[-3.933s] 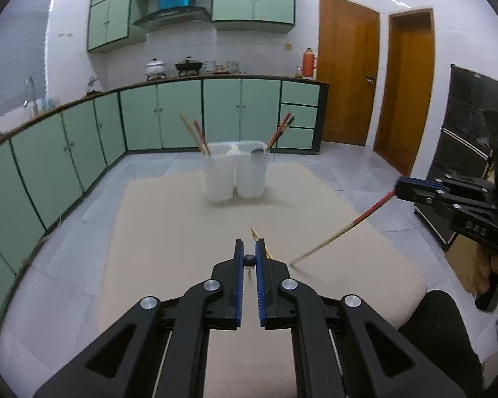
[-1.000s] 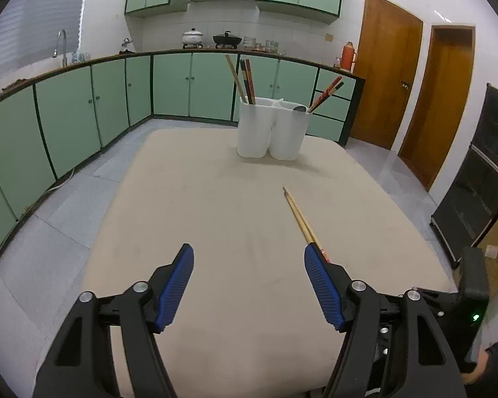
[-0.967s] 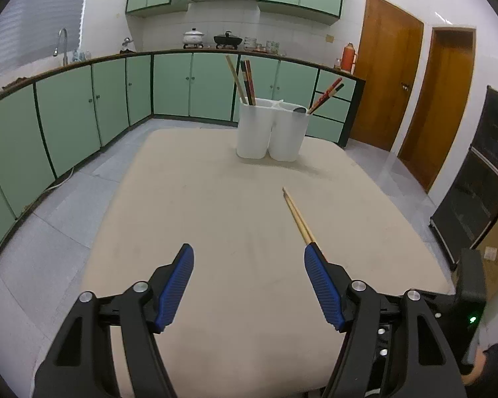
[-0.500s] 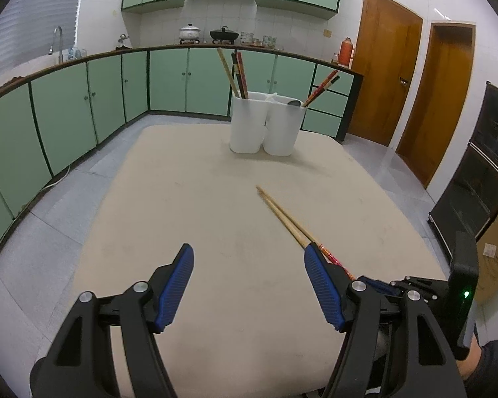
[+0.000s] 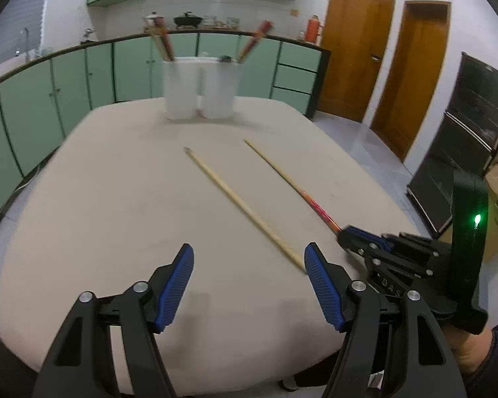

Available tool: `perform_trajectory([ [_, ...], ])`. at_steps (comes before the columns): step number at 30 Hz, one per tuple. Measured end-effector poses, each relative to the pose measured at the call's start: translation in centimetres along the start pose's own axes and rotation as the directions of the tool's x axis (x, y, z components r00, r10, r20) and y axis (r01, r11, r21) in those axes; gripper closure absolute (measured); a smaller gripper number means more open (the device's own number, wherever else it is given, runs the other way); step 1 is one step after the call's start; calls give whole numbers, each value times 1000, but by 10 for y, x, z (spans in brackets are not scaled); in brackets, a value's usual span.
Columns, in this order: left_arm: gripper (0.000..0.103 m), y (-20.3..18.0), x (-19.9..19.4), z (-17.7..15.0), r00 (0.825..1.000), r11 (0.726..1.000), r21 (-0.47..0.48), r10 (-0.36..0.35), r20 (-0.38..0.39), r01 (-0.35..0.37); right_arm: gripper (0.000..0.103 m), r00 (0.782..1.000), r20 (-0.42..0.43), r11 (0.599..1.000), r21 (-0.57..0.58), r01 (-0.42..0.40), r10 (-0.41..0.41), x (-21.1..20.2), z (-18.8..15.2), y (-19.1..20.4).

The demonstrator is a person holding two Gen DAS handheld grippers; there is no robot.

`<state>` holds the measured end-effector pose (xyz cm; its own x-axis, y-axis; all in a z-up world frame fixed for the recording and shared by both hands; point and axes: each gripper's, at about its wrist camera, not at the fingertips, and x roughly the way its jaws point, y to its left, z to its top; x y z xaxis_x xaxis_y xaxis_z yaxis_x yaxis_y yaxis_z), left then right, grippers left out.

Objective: Organize utensils
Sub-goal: 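Grasp the red chopstick with the right tool while the left tool grasps the plain wooden one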

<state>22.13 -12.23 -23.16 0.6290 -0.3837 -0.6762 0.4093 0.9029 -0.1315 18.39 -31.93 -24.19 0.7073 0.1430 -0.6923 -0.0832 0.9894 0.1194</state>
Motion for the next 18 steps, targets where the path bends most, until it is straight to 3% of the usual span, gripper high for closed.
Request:
perform_trajectory([
  [7,35,-17,47,9,998,1000,-21,2,-59,-3,98,1000,-6,998,55,-3,3,-7,-3,-25],
  [11,36,-26,62,5,996,998,32,54,-75,-52,98,1000,-7,999,43,-15,15,-6,-3,-23],
  [14,60,-22,58,2,996,996,41,77,-55,-75,97,1000,-7,1000,3,-21,21,-4,-2,-13],
  [16,91,-14,52,0,996,997,28,78,-43,-77,97,999,-8,999,-36,-32,32,-3,-1,-3],
  [18,95,-3,45,-5,995,995,14,99,-28,-99,97,999,-10,997,-61,-44,44,-1,0,5],
])
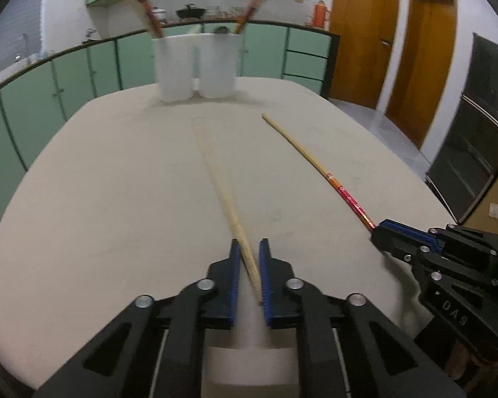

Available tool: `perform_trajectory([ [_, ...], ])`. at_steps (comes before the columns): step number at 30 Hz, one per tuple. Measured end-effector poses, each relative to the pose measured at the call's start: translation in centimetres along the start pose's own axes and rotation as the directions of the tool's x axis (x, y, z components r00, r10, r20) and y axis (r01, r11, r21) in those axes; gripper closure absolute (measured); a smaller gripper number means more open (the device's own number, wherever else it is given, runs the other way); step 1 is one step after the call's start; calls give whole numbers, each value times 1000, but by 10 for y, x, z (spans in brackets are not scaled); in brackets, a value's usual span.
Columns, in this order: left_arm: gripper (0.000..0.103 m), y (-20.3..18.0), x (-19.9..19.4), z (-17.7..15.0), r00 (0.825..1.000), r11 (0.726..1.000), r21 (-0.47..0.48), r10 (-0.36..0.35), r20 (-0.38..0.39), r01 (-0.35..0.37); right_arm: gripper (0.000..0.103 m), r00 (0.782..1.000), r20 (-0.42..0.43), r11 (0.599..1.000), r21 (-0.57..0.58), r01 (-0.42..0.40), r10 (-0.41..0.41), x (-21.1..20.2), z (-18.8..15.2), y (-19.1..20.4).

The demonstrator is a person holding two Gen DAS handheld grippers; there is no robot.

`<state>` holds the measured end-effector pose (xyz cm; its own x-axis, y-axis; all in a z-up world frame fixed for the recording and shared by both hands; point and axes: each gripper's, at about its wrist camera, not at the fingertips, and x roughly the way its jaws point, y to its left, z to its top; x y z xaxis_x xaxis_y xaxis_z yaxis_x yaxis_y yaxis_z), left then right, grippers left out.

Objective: Organize utensils
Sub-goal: 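Grasp the red chopstick with the right tool while the left tool grasps the plain wooden one, then lift both held chopsticks and carry them above the cup holder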

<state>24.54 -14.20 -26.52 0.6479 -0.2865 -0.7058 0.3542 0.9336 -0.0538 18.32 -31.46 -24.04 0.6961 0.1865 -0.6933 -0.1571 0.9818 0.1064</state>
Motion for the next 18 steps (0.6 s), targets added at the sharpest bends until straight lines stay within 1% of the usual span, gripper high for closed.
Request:
perform_trajectory([
  [1,96,6,-4,-4,1000,1000,1,16,8,-16,97,1000,0,1000,-11,-8,8,1,0,4],
  [3,96,13,-11,-9,1000,1000,0,24,6,-24,96,1000,-3,999,-29,-24,24,3,1,11],
  [5,96,18,-18,-13,1000,1000,-1,28,-2,-28,93,999,-4,999,-34,-35,34,3,1,15],
  [7,95,20,-24,-17,999,999,13,45,-5,-45,89,1000,-2,999,-30,-27,27,0,-1,15],
  [8,95,21,-27,-19,999,998,14,53,0,-53,84,1000,-3,1000,-23,-21,21,-2,-2,15],
  [10,79,25,-27,-20,999,999,16,51,-13,-51,84,1000,-7,1000,-17,-10,10,-4,-5,15],
  [12,72,29,-28,-23,999,999,5,44,-23,-44,84,1000,-6,1000,-22,-4,4,-5,-6,17],
  [13,72,29,-30,-25,999,999,11,41,-24,-41,84,1000,-6,1000,-19,-3,3,-6,-7,17],
  [15,72,30,-30,-27,999,999,19,31,-20,-31,84,1000,-8,1000,-12,-5,5,-4,-7,17],
  [16,75,30,-30,-27,1000,1000,17,21,-19,-20,85,1000,-8,1000,-11,-3,3,-4,-6,17],
  [17,82,32,-30,-26,1000,1000,12,4,-18,-4,86,1000,-9,1000,-12,1,-2,-4,-6,17],
  [18,95,32,-29,-25,1000,1000,5,-15,-21,15,92,1000,-10,1000,-15,2,-2,-4,-6,18],
])
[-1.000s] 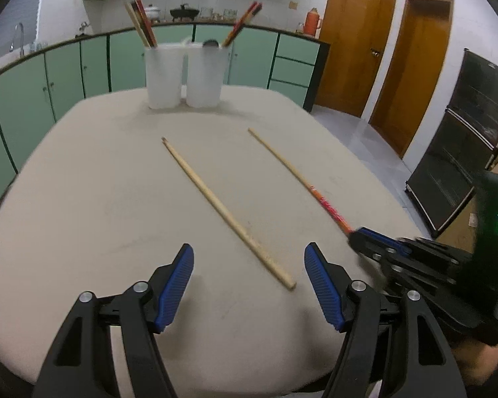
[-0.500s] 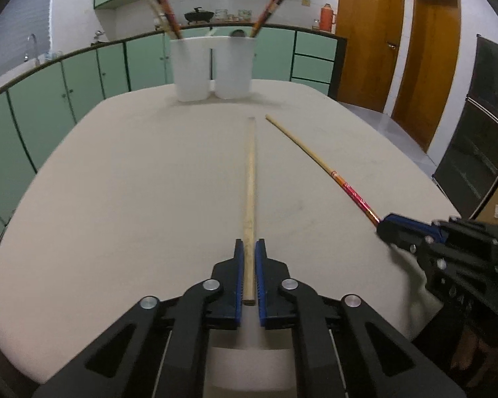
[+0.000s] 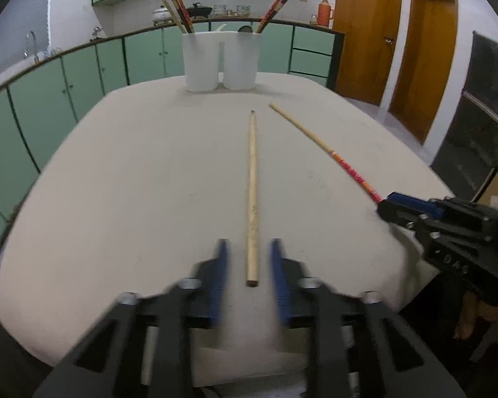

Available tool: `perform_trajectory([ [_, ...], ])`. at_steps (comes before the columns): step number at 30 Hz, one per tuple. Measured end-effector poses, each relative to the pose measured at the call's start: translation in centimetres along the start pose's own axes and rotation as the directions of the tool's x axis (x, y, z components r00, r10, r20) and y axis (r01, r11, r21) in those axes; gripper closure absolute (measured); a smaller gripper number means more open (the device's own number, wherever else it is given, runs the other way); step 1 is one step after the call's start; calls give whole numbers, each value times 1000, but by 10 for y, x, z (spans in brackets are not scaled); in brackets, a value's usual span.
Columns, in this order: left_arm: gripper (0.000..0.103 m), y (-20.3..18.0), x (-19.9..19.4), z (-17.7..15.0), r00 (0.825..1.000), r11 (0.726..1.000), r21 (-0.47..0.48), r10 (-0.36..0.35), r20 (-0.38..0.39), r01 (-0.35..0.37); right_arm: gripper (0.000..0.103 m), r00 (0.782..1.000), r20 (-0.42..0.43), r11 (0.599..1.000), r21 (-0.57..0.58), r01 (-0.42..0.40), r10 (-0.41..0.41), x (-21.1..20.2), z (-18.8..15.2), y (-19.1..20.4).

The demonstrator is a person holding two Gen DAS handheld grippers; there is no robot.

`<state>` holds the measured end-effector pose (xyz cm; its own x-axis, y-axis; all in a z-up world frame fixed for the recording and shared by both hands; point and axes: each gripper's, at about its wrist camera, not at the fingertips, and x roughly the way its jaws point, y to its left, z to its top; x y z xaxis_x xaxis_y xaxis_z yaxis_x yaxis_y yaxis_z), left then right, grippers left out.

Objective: Organize utensils
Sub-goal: 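Lift both held chopsticks and carry them above the cup holder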

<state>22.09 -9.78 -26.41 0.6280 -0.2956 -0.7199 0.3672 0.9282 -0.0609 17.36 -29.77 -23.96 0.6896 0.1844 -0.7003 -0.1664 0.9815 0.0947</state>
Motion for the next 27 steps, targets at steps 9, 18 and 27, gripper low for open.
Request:
perform_trajectory([
  [9,96,10,-29,15,997,993,-96,-73,18,74,98,998,61,1000,6,-29,29,-25,12,3],
  [18,96,23,-85,59,989,993,-101,-51,139,66,98,987,153,998,-41,-51,56,-90,64,15],
  [27,96,37,-102,124,986,997,-27,-70,154,75,98,981,162,985,-150,-81,105,-111,147,23],
])
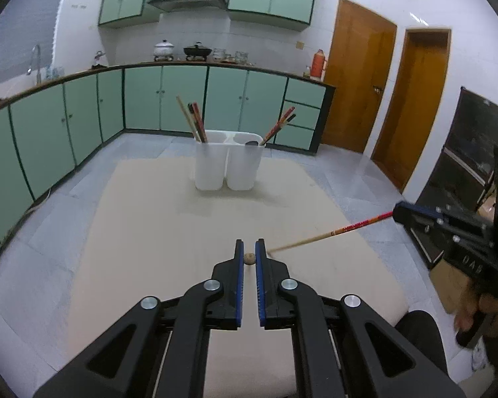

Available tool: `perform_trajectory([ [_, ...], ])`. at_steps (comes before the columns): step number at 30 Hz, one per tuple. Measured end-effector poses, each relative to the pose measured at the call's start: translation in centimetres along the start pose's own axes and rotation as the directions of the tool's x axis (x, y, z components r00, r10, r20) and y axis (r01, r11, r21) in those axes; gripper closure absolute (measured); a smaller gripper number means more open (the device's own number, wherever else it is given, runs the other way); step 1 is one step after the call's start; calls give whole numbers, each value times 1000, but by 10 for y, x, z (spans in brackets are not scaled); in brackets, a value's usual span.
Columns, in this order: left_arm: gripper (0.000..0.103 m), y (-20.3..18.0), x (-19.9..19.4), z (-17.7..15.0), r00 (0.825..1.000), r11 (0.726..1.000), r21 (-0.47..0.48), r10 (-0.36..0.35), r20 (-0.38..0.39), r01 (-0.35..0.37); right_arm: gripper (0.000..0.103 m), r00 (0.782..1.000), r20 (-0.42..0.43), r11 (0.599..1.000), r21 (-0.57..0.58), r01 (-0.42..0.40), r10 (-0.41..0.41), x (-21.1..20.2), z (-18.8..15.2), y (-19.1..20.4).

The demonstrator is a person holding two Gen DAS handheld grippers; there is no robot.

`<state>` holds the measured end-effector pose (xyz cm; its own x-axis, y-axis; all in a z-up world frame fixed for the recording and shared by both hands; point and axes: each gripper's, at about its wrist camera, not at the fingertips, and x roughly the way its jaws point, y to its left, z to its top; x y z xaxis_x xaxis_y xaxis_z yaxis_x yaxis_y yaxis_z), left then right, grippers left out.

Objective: Organize utensils
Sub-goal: 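Lift both held chopsticks and carry them above the cup holder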

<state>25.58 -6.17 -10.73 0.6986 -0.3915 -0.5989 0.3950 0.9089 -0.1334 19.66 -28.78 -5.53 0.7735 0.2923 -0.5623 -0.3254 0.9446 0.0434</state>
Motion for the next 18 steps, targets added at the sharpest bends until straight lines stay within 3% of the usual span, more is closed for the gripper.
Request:
perform_trajectory([
  [10,95,7,32,58,997,999,48,-20,-77,24,98,996,-73,999,-28,-44,42,51,70,-20],
  [18,96,-5,47,84,996,992,123,-25,-82,35,98,987,-144,997,-31,-74,69,79,103,-38],
])
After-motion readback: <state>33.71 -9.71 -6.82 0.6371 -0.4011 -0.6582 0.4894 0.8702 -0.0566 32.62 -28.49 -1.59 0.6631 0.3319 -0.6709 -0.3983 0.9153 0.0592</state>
